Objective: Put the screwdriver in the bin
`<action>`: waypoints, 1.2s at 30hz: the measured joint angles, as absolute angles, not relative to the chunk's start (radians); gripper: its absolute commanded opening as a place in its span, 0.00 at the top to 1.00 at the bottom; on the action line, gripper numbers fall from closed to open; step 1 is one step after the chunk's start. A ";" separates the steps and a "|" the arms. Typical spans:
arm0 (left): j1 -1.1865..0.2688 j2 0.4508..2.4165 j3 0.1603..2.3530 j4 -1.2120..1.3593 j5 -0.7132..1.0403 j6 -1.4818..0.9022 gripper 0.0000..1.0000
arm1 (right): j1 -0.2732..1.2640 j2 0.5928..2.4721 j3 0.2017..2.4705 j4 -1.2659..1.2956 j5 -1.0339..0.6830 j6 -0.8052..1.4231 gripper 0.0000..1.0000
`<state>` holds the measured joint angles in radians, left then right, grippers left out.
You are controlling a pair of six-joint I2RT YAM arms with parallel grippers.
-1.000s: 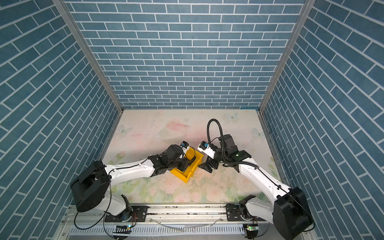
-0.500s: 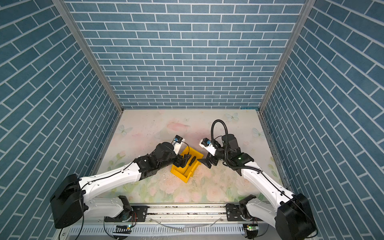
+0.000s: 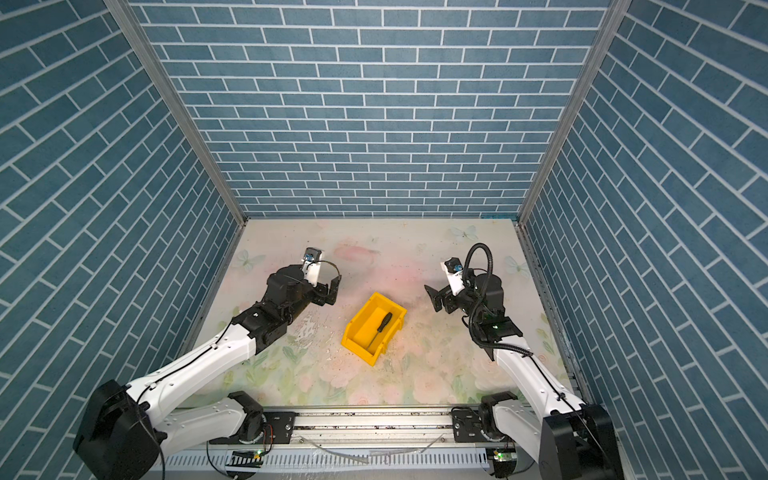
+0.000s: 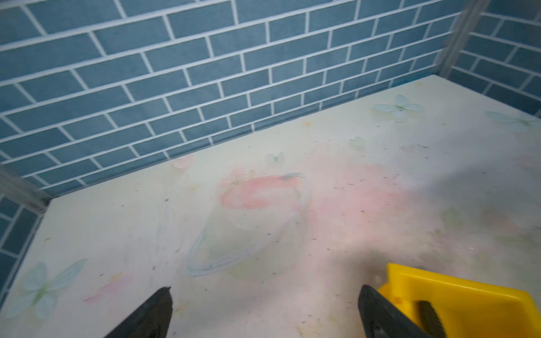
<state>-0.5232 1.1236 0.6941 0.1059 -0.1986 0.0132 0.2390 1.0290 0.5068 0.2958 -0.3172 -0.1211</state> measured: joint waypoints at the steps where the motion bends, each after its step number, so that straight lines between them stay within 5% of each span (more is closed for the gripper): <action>1: -0.492 1.118 0.673 0.121 -0.205 0.026 0.00 | 0.224 1.031 0.498 0.315 -0.282 -0.106 0.01; 15: -0.252 1.248 0.345 0.548 -0.336 0.152 0.00 | 0.034 1.261 0.385 0.579 0.044 -0.014 0.01; 25: -0.150 1.460 0.346 0.823 -0.282 0.150 0.00 | -0.032 1.518 0.369 0.840 0.051 0.014 0.01; 36: -0.060 1.532 0.355 0.886 -0.204 0.074 0.00 | -0.056 1.528 0.371 0.849 0.002 0.030 0.01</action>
